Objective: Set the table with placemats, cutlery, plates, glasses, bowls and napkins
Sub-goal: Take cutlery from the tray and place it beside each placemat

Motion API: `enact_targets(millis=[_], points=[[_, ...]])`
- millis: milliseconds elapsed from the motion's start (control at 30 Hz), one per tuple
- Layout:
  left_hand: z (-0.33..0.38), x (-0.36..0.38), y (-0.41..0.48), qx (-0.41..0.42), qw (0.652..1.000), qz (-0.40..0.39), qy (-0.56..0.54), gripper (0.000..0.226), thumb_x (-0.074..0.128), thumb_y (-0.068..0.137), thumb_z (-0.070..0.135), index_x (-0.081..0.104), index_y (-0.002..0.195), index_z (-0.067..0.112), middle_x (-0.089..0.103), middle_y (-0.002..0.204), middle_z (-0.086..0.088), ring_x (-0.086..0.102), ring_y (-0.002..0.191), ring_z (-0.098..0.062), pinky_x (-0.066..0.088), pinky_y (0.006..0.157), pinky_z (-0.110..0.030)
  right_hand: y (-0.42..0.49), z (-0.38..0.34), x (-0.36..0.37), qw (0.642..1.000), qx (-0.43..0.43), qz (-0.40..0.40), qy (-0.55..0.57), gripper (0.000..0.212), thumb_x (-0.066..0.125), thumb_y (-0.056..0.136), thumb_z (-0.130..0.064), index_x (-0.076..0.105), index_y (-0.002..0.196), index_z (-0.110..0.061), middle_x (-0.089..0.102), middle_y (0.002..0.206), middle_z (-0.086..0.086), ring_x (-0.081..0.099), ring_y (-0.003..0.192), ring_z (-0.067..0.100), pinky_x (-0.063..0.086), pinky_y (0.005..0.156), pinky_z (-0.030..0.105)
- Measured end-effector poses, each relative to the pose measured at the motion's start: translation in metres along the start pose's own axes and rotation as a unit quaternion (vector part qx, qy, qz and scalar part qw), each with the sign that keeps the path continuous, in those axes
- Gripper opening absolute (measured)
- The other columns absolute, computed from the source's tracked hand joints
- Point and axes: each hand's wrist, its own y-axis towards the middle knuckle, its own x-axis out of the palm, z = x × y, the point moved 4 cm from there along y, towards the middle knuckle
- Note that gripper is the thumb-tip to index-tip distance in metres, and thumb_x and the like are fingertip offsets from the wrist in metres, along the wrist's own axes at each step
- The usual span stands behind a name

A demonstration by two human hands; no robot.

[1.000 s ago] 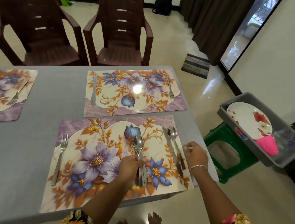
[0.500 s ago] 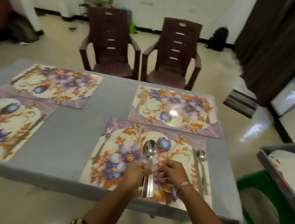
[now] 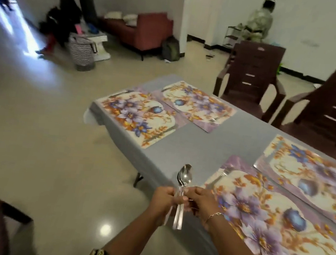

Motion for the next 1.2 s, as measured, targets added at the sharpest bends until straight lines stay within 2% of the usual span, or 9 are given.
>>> enact_targets(millis=[167,333,467,667,767,867,1033,1133,1200], points=[[0.032,-0.069,0.022,0.036,0.998,0.037,-0.019,0.003,0.06,0.084,-0.008,0.063,0.082,-0.009,0.065,0.058,-0.011,0.064,0.049,-0.017,0.052,0.05,-0.023,0.037,-0.023,0.074,0.999,-0.02,0.0,-0.037,0.012,0.055,0.083,0.008,0.058,0.073,0.002,0.052,0.046,0.007,0.046,0.037,0.012,0.045,0.04,0.021],[0.065,-0.133,0.064,0.047,0.996,0.062,-0.05,0.009,0.06,0.086,0.0,0.067,0.083,-0.005,0.066,0.071,-0.02,0.064,0.063,-0.026,0.057,0.064,-0.029,0.078,-0.043,0.145,0.997,-0.053,0.021,-0.055,0.012,0.052,0.086,0.006,0.06,0.077,0.005,0.054,0.048,0.009,0.049,0.035,0.011,0.045,0.04,0.022],[0.092,-0.179,0.091,0.042,0.992,0.095,-0.066,0.01,0.062,0.086,0.001,0.066,0.082,-0.008,0.066,0.069,-0.018,0.064,0.054,-0.02,0.053,0.052,-0.025,0.116,-0.054,0.189,0.996,-0.062,0.052,-0.036,0.017,0.055,0.086,0.003,0.058,0.069,0.0,0.051,0.053,0.011,0.045,0.042,0.016,0.043,0.044,0.023],[0.12,-0.21,0.135,0.01,0.994,0.11,-0.02,0.018,0.057,0.09,0.002,0.058,0.072,0.002,0.058,0.054,-0.008,0.044,0.035,-0.008,0.036,0.036,-0.018,0.157,-0.062,0.197,0.991,-0.041,0.121,0.026,0.019,0.047,0.093,-0.002,0.051,0.075,-0.006,0.063,0.055,0.008,0.055,0.042,0.015,0.045,0.044,0.021],[0.128,-0.209,0.169,-0.001,0.992,0.116,0.052,0.018,0.052,0.094,0.009,0.052,0.076,0.008,0.055,0.059,-0.002,0.033,0.039,-0.005,0.025,0.037,-0.017,0.18,-0.067,0.178,0.98,-0.025,0.192,0.048,0.021,0.039,0.095,-0.003,0.048,0.077,-0.005,0.05,0.056,0.009,0.045,0.043,0.017,0.038,0.04,0.019],[0.136,-0.199,0.199,0.005,0.989,0.092,0.116,0.002,0.053,0.094,0.013,0.053,0.094,0.011,0.051,0.067,-0.001,0.037,0.049,-0.007,0.029,0.038,-0.014,0.21,-0.065,0.152,0.964,-0.015,0.266,-0.02,0.018,0.039,0.097,-0.013,0.053,0.089,-0.004,0.045,0.062,0.007,0.036,0.049,0.014,0.03,0.046,0.023],[0.146,-0.186,0.256,-0.001,0.979,0.075,0.189,0.014,0.053,0.092,0.01,0.062,0.104,0.007,0.05,0.064,-0.001,0.039,0.048,-0.008,0.028,0.036,-0.014,0.246,-0.083,0.134,0.919,-0.069,0.333,-0.198,0.007,0.047,0.094,-0.014,0.052,0.089,-0.011,0.061,0.085,0.009,0.058,0.079,0.024,0.047,0.072,0.033],[0.149,-0.183,0.286,-0.018,0.976,0.068,0.205,0.02,0.054,0.092,0.013,0.063,0.107,0.003,0.058,0.07,-0.005,0.05,0.055,-0.013,0.031,0.037,-0.017,0.255,-0.087,0.146,0.898,-0.095,0.296,-0.312,0.006,0.038,0.098,-0.02,0.041,0.094,-0.016,0.059,0.085,0.004,0.054,0.069,0.014,0.04,0.055,0.017],[0.15,-0.182,0.299,-0.046,0.977,0.061,0.199,0.022,0.052,0.093,0.013,0.061,0.11,0.001,0.068,0.084,-0.008,0.063,0.069,-0.019,0.036,0.038,-0.018,0.264,-0.082,0.153,0.892,-0.073,0.265,-0.358,0.008,0.036,0.099,-0.026,0.039,0.102,-0.019,0.058,0.092,-0.001,0.05,0.067,0.003,0.036,0.055,0.006]])
